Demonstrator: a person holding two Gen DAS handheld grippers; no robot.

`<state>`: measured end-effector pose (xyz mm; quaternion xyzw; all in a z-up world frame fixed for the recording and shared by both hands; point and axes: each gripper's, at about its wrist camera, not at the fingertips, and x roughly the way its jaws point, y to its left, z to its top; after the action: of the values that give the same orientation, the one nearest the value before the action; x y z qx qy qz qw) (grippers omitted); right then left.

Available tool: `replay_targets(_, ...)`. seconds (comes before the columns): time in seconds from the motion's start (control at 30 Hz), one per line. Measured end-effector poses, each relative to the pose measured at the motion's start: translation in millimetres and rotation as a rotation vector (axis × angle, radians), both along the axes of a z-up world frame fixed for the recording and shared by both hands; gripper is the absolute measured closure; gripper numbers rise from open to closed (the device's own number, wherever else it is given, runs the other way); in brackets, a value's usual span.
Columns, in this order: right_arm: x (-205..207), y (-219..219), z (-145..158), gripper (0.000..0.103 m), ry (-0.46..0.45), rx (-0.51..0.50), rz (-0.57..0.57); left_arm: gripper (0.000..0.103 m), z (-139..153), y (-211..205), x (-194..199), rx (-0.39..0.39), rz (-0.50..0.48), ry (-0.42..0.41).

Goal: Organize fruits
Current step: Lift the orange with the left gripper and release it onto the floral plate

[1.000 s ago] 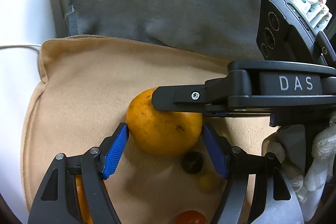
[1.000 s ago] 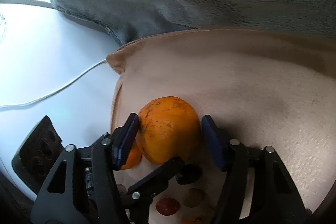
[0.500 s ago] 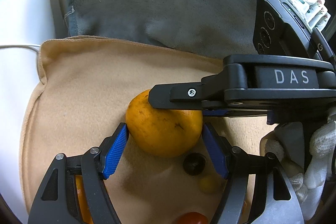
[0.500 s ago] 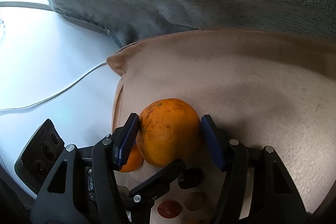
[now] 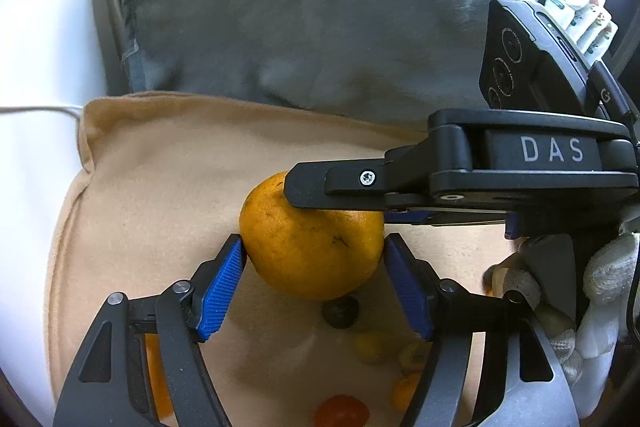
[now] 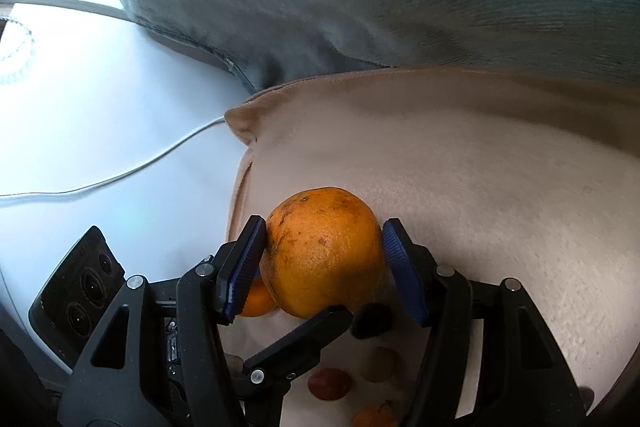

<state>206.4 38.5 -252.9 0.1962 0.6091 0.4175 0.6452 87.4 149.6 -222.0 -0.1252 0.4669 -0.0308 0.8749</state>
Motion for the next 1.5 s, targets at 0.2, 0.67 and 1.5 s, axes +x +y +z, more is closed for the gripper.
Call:
replay_targets(0.2,-1.5,-29.4,14.9,0.04,-0.015,0.013,-0.029,0.032,12.8,-19.3,-4.3,0.006,-0.02,-0.028)
replay_targets(0.67,-5.2,-146.2,46.2,0.04,-0.056,0.029,-0.153,0.032,43.3,-112.6,-1.0,0.0,-0.122,-0.095)
replay_targets(1.5,-11.5,-346.1,24.8,0.04,-0.028,-0.057,-0.352,0.032,26.8,-245.7,15.4,-0.063,-0.333,-0.06)
